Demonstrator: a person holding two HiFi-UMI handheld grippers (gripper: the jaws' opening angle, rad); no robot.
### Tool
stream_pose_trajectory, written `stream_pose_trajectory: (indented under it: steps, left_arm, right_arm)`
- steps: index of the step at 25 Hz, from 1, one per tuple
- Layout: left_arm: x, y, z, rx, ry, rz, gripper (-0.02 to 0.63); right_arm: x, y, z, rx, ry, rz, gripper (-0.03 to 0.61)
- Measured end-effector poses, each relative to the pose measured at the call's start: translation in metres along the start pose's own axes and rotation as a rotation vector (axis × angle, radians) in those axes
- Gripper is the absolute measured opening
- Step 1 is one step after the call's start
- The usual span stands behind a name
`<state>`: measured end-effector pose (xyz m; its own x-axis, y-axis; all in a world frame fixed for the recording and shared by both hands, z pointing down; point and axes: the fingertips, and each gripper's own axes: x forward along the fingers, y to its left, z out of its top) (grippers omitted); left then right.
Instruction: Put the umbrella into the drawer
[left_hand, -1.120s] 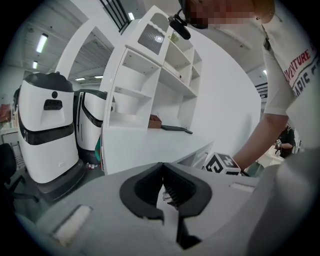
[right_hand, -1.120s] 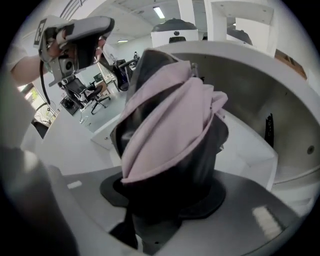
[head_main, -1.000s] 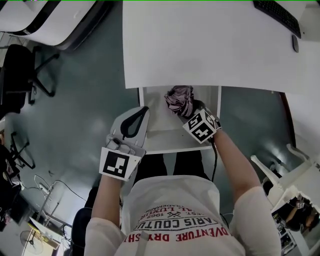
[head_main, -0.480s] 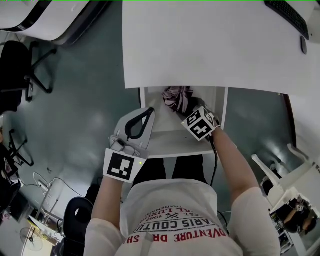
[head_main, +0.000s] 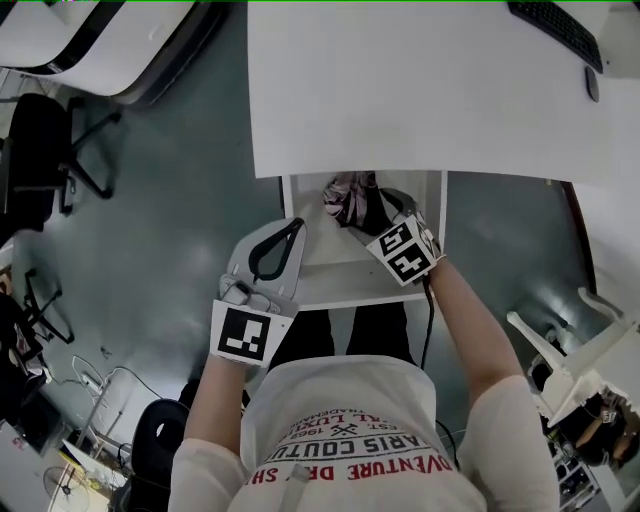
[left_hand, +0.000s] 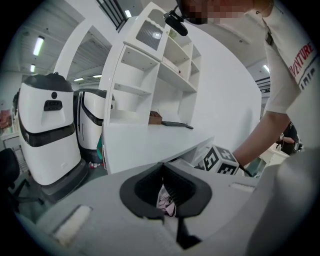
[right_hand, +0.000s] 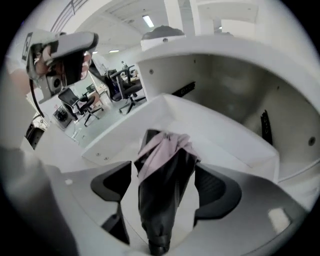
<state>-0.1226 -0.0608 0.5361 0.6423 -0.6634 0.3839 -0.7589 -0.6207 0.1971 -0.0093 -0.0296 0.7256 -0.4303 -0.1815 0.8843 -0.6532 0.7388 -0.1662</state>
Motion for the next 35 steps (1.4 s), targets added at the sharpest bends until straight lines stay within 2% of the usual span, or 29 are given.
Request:
stream_pose_trajectory:
  steps: [5,6,7,9,10,14,18,24,29,35]
  left_arm:
    - [-0.013,-0.012,0.035,0.028,-0.047,-0.016,0.005]
    - [-0.016,-0.014,0.042,0.034,-0.057,-0.016,0.005]
    - [-0.019,-0.017,0.051,0.042,-0.067,-0.018,0.005]
    - [-0.025,-0.022,0.069,0.058,-0.092,-0.027,0.005]
    - [-0.028,-0.025,0.078,0.068,-0.106,-0.035,0.005]
    - [-0.04,-0.032,0.108,0.123,-0.131,-0.031,0.005]
    - [-0.055,-0.029,0.131,0.133,-0.146,0.01,0.005]
    - [-0.085,-0.033,0.173,0.179,-0.212,0.028,0.004]
    - [-0.104,-0.03,0.207,0.198,-0.259,0.049,0.005]
    - [-0.118,-0.033,0.235,0.213,-0.309,0.091,0.004]
  right_arm:
    - [-0.051,0.004,0.042,0.006,-0.141,-0.057,0.362]
    - [-0.063,0.004,0.051,0.006,-0.176,-0.078,0.332]
    - [-0.076,0.002,0.062,0.013,-0.219,-0.113,0.273]
    - [-0.108,-0.004,0.084,0.036,-0.325,-0.212,0.111]
    - [-0.125,-0.006,0.095,0.041,-0.376,-0.257,0.061]
    - [-0.184,-0.002,0.127,0.026,-0.521,-0.345,0.0]
    - [-0.235,0.008,0.154,0.034,-0.638,-0.345,0.0]
    - [-0.311,0.025,0.19,-0.03,-0.799,-0.39,0.0]
    - [-0.363,0.032,0.21,-0.011,-0.931,-0.41,0.0]
    - [-0.386,0.039,0.215,-0.053,-0.982,-0.4,0.0]
